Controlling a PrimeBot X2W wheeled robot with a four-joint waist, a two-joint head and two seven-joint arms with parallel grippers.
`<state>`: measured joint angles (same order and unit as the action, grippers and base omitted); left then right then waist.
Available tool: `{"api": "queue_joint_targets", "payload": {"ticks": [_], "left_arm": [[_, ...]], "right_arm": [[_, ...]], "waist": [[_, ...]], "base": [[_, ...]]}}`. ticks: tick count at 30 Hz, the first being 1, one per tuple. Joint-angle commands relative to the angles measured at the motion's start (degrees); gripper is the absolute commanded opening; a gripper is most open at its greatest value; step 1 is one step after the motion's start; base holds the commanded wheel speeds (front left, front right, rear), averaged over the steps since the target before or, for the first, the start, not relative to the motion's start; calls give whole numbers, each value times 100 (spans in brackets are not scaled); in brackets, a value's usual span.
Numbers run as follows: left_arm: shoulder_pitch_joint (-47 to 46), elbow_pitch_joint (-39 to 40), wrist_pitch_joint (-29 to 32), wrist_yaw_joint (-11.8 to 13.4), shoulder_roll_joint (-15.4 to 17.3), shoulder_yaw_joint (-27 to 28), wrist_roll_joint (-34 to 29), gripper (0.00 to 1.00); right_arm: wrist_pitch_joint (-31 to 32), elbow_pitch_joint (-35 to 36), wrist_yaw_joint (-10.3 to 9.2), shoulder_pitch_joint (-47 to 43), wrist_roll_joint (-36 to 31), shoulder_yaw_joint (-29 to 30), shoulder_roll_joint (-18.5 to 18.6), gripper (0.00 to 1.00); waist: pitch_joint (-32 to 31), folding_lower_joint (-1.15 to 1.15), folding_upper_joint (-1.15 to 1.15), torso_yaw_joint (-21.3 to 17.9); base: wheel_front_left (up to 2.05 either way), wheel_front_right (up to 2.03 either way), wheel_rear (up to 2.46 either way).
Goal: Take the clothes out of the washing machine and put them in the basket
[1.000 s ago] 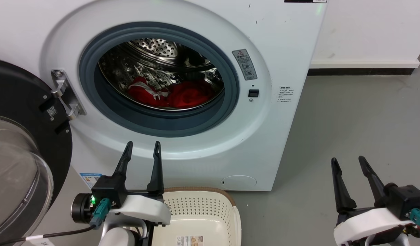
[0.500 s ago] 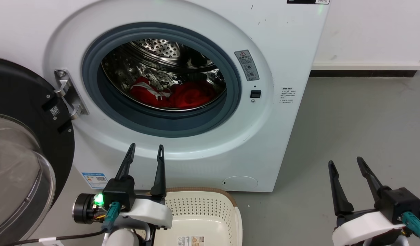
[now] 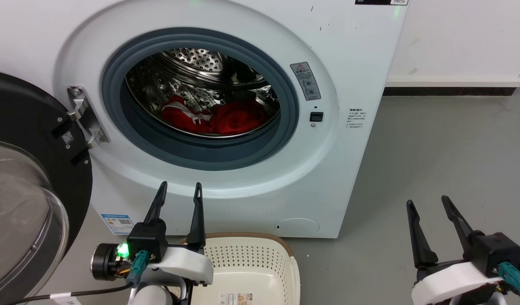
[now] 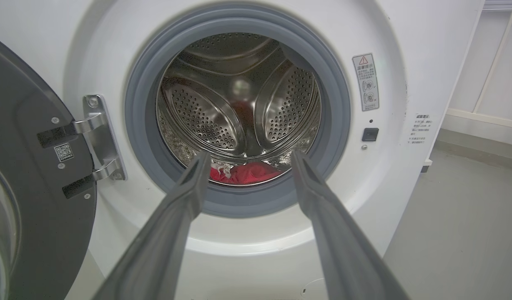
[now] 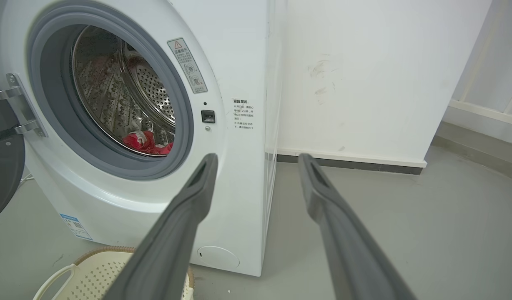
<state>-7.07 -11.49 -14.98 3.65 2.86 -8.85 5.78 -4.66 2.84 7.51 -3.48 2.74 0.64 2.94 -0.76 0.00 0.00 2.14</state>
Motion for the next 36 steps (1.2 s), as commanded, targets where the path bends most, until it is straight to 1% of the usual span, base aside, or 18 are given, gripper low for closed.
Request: {"api": "queue_joint_targets", "payload": {"ticks": [1, 8, 13, 18, 24, 25, 36], "left_arm": [[-36, -16, -30, 40, 3, 14, -15, 100], [-171, -91, -26, 64, 3, 84, -34, 100], [-543, -298, -24, 25, 9, 164, -39, 100], [-1222, -709, -23, -35, 44, 296, 12, 100], [-2230, -1436, -23, -110, 191, 438, 36, 100], [-2230, -1436, -23, -110, 191, 438, 36, 100], [-4247, -2964, 79, -288, 744, 504, -11, 100]], "right_arm": [[12, -21, -4, -24, 16, -14, -11, 100], [15, 33, -4, 87, 30, -69, -11, 100], [23, 183, -4, 265, -18, -150, -11, 100], [11, 365, -4, 483, -73, -221, -12, 100], [-32, 541, -4, 804, -45, -380, -12, 100], [-32, 541, -4, 804, -45, -380, -12, 100], [-191, 586, -4, 1376, 47, -662, -13, 100]], "waist": [[4, 0, 0, 0], [136, 0, 0, -49], [528, 0, 0, -131], [1086, 0, 0, -211], [1800, 0, 0, -411], [1800, 0, 0, -411], [3062, 0, 0, -842]], "base": [[0, 0, 0], [0, 0, 0], [0, 0, 0], [0, 0, 0], [0, 0, 0], [0, 0, 0], [0, 0, 0]]}}
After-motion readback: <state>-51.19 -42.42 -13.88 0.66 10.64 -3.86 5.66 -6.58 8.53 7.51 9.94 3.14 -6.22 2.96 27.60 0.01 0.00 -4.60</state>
